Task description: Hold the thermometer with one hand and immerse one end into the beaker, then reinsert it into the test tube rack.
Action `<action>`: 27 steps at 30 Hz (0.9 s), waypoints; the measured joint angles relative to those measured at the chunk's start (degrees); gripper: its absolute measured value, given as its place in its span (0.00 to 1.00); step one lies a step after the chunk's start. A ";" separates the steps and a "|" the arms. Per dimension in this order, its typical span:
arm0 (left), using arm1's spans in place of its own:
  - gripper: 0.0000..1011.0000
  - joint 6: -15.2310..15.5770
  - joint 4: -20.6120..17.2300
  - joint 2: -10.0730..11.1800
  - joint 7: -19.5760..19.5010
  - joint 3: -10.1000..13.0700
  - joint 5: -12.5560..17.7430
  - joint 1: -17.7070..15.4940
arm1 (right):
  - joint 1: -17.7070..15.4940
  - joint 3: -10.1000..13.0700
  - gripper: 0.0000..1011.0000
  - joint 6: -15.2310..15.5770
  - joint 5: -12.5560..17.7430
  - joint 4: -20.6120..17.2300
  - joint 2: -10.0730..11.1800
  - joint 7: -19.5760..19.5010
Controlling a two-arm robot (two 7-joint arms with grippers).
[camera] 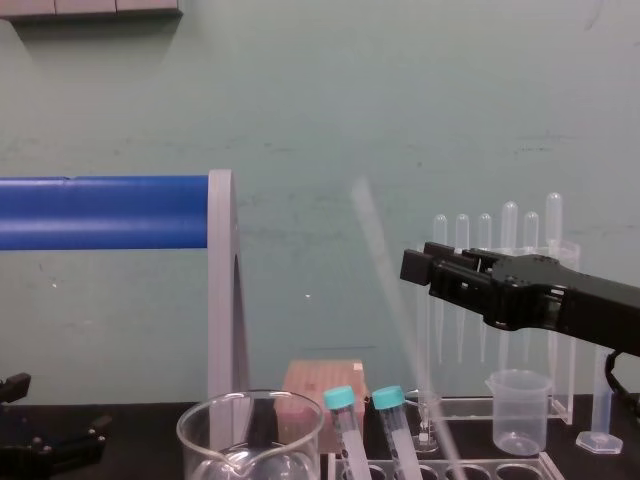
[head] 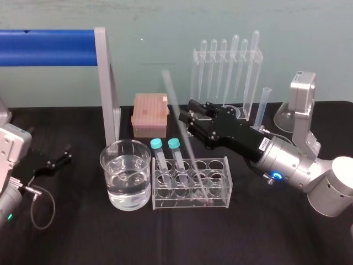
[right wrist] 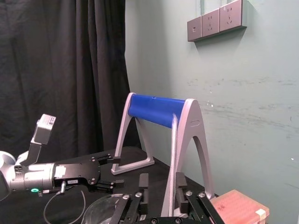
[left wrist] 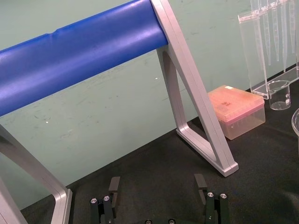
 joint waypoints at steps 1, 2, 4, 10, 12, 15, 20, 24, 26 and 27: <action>1.00 0.00 0.00 0.00 0.00 0.00 0.00 0.00 | 0.00 0.01 0.37 0.01 0.01 0.00 0.00 0.00; 1.00 0.00 0.00 0.00 0.00 0.00 0.00 0.00 | -0.01 0.01 0.39 0.01 0.02 -0.01 0.01 0.00; 1.00 0.00 0.00 0.00 0.00 0.00 0.00 0.00 | -0.02 0.03 0.47 0.02 0.04 -0.03 0.02 0.00; 1.00 0.00 0.00 0.00 0.00 0.00 0.00 0.00 | -0.02 0.04 0.63 0.05 0.07 -0.05 0.03 0.00; 1.00 0.00 0.00 0.00 0.00 0.00 0.00 0.00 | -0.02 0.04 0.71 0.05 0.08 -0.05 0.03 0.00; 1.00 0.00 0.00 0.00 0.00 0.00 0.00 0.00 | -0.02 0.09 0.81 0.06 0.13 -0.07 0.01 0.00; 1.00 0.00 0.00 0.00 0.00 0.00 0.00 0.00 | -0.28 1.86 0.94 -0.25 -0.38 -1.35 -0.28 -3.30; 1.00 0.00 0.00 0.00 0.00 0.00 0.00 0.00 | -2.40 5.29 0.99 1.30 -4.91 -4.15 0.26 -14.16; 1.00 0.00 0.00 0.00 0.00 0.00 0.00 0.00 | -2.93 5.86 0.99 1.91 -5.87 -4.51 0.43 -16.23; 1.00 0.00 0.00 0.00 0.00 0.00 0.00 0.00 | -3.47 6.40 0.99 2.77 -7.01 -4.80 0.58 -18.67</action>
